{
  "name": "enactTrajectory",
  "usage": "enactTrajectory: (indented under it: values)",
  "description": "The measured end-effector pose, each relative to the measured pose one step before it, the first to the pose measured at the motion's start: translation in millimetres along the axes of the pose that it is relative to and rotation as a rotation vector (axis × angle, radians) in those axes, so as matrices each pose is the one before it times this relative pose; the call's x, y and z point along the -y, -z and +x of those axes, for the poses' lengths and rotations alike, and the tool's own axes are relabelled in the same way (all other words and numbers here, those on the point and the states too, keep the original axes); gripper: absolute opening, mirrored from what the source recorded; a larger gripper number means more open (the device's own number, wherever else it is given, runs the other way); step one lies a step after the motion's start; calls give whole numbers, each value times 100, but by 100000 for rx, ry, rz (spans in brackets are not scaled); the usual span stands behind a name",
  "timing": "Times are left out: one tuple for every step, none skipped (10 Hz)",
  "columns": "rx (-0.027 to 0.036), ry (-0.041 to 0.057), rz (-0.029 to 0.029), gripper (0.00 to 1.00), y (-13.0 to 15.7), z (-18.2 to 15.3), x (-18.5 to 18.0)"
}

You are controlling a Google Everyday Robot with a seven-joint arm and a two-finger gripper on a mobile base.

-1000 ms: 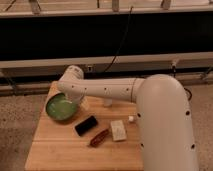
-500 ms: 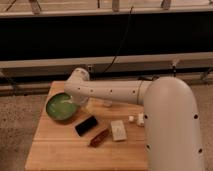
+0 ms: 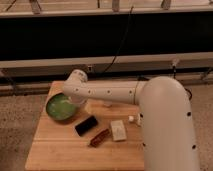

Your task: Drag the ceramic bowl in a circle

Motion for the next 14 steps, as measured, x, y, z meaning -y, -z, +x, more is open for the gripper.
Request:
enactTrajectory:
  values:
    - [101,1185,-503,80,-187,94,-165]
    - [150,-255,-39,80,-229,105,-16]
    - [507,236,333,79,-244,-302,256]
    - [319,-34,307,73,-113,-288,-31]
    - [353,-459,149,65,-130,-285,-405]
    - [67,584,-262,56,-50,-67,-292]
    - [596,418,-73,50,-156,-302,-74]
    - [66,48,448,50,-277,23,434]
    - [176,96,213,48,-221,-118,370]
    - [385,-624,-25,43,-17,-175,-172]
    - [448,-761,80,32,14,-480,-507]
    - [633,309,-290,20,13,-410,-267]
    - [189,-136,-123,12,61,192,-49]
    - [-208,286,139,4,-70,130,450]
